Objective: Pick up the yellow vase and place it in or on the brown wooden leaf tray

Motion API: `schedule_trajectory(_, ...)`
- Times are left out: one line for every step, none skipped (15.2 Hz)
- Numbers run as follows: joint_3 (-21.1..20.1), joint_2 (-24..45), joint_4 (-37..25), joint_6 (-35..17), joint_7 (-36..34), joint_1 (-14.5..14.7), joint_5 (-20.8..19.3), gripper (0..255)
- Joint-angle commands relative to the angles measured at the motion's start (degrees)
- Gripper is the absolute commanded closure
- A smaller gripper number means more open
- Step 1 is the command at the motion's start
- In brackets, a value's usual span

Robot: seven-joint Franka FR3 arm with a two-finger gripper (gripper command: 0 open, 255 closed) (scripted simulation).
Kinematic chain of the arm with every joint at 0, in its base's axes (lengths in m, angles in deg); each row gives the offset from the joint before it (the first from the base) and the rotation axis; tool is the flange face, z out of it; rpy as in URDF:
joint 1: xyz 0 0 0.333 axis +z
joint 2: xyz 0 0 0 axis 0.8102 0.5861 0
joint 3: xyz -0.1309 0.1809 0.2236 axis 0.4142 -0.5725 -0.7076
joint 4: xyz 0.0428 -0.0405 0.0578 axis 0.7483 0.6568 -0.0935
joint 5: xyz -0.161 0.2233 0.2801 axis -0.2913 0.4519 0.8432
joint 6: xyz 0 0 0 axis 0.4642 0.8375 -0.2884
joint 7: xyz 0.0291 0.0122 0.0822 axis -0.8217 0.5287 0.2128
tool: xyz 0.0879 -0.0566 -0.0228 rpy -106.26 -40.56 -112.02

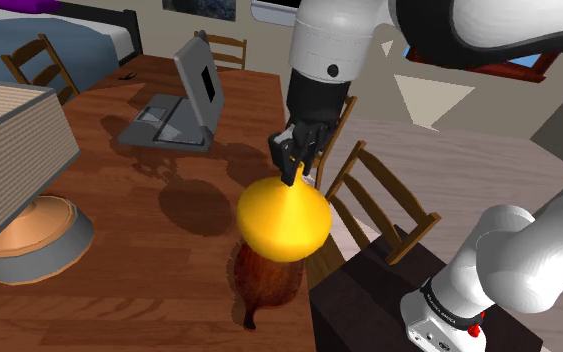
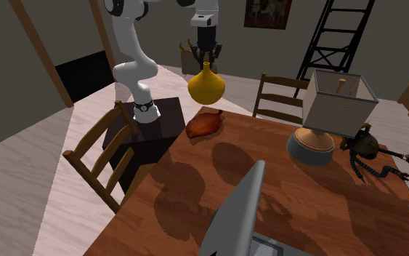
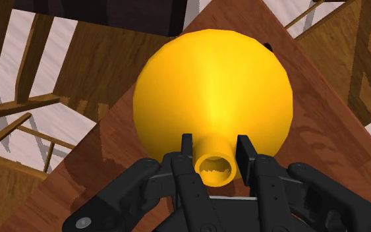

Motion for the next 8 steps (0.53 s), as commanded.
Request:
schedule_trajectory(-0.03,-0.26,1.74,-1.58,0.13,0.06,0.12,255)
schedule_trajectory(-0.07,-0.37,2.61,-2.35,0.16,0.10,0.19,255)
schedule_trajectory(-0.11,-0.46,3.45,-3.11,0.18,0.14,0.25,255)
schedule_trajectory(-0.16,-0.53,4.29,-3.88,0.21,0.18,0.31,255)
schedule_trajectory(-0.22,-0.60,5.11,-4.64,0.22,0.22,0.37,255)
schedule_trajectory(-0.27,-0.64,5.92,-5.40,0.24,0.25,0.42,255)
schedule_trajectory(-0.33,-0.68,6.72,-6.17,0.25,0.29,0.47,255)
schedule_trajectory(-0.40,-0.70,7.50,-6.94,0.26,0.32,0.52,255)
